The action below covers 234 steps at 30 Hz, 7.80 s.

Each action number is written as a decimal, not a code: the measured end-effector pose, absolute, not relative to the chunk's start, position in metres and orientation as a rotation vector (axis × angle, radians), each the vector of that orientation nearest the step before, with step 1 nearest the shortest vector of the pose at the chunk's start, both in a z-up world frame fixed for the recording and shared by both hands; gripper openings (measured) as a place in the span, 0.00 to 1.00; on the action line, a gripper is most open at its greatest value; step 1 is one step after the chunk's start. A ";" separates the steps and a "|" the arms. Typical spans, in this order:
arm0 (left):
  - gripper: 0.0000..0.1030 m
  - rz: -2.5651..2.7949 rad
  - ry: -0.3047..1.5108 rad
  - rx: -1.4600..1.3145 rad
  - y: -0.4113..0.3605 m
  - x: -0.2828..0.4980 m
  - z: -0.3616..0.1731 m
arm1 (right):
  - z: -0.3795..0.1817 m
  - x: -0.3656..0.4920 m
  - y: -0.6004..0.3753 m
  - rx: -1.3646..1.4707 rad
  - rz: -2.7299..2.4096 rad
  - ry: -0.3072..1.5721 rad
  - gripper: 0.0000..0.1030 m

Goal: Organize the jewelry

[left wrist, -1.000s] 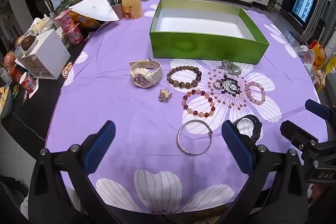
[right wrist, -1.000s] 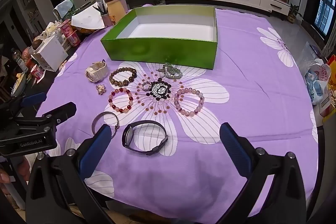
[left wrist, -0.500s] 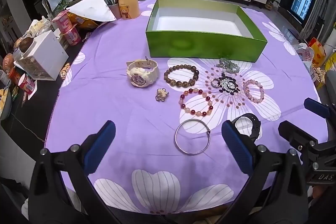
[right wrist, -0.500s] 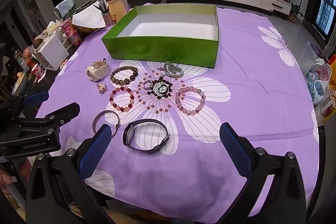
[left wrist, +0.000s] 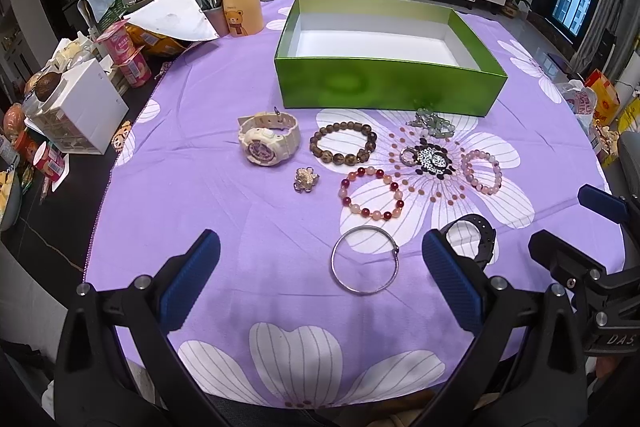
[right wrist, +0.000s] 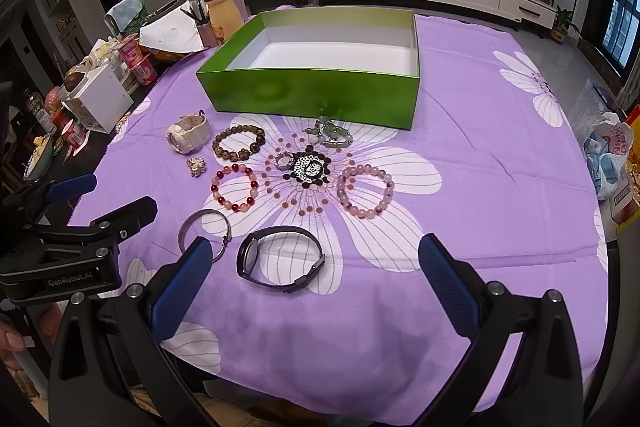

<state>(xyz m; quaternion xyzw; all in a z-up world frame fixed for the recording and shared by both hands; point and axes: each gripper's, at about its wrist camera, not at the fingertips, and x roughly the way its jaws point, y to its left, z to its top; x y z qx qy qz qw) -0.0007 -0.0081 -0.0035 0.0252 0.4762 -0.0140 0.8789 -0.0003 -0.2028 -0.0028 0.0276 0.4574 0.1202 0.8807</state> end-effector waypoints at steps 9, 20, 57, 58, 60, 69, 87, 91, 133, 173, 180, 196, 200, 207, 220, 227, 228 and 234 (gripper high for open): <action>0.98 -0.033 0.996 0.058 -0.009 0.000 -0.005 | -0.002 0.000 -0.203 0.057 0.251 0.954 0.99; 0.98 -0.032 0.994 0.057 -0.009 0.000 -0.005 | -0.002 -0.001 -0.202 0.058 0.252 0.955 0.99; 0.98 -0.036 1.003 0.059 -0.012 0.000 -0.010 | -0.003 -0.001 -0.200 0.059 0.255 0.959 0.99; 0.98 -0.036 1.003 0.059 -0.012 0.000 -0.010 | -0.004 -0.001 -0.200 0.059 0.254 0.962 0.99; 0.98 -0.037 1.007 0.055 -0.011 0.001 -0.014 | -0.007 0.001 -0.201 0.064 0.258 0.970 0.99; 0.98 -0.062 1.018 0.008 0.006 0.004 -0.047 | -0.039 0.011 -0.203 0.077 0.295 1.006 0.98; 0.57 -0.129 1.061 0.046 0.000 0.018 -0.091 | -0.075 0.026 -0.185 0.017 0.358 1.042 0.39; 0.43 -0.137 1.036 0.077 -0.004 0.018 -0.091 | -0.081 0.029 -0.184 0.001 0.355 1.046 0.31; 0.03 -0.170 0.774 0.031 -0.023 0.159 0.005 | 0.015 0.147 -0.228 0.063 0.222 0.684 0.09; 0.69 0.018 0.806 -0.046 0.055 0.105 -0.003 | -0.017 0.101 -0.272 0.168 0.175 0.813 0.47; 0.69 -0.006 0.854 -0.082 0.062 0.062 -0.026 | -0.033 0.075 -0.260 0.137 0.220 0.873 0.47; 0.69 -0.092 0.916 -0.088 0.038 0.033 -0.073 | -0.080 0.051 -0.217 0.002 0.295 0.929 0.47; 0.68 -0.105 0.921 -0.087 0.034 0.038 -0.077 | -0.081 0.053 -0.211 -0.055 0.304 0.901 0.47; 0.56 -0.129 0.920 -0.081 0.028 0.050 -0.082 | -0.081 0.058 -0.203 -0.099 0.335 0.879 0.41; 0.36 -0.177 0.926 -0.077 0.026 0.062 -0.089 | -0.087 0.064 -0.196 -0.150 0.353 0.880 0.10; 0.25 -0.188 0.919 -0.069 0.025 0.064 -0.091 | -0.087 0.067 -0.204 -0.085 0.351 0.891 0.07; 0.24 -0.188 0.917 -0.062 0.025 0.064 -0.091 | -0.086 0.067 -0.205 -0.074 0.350 0.890 0.07; 0.23 -0.192 0.907 -0.030 0.018 0.064 -0.091 | -0.078 0.067 -0.215 -0.007 0.351 0.877 0.07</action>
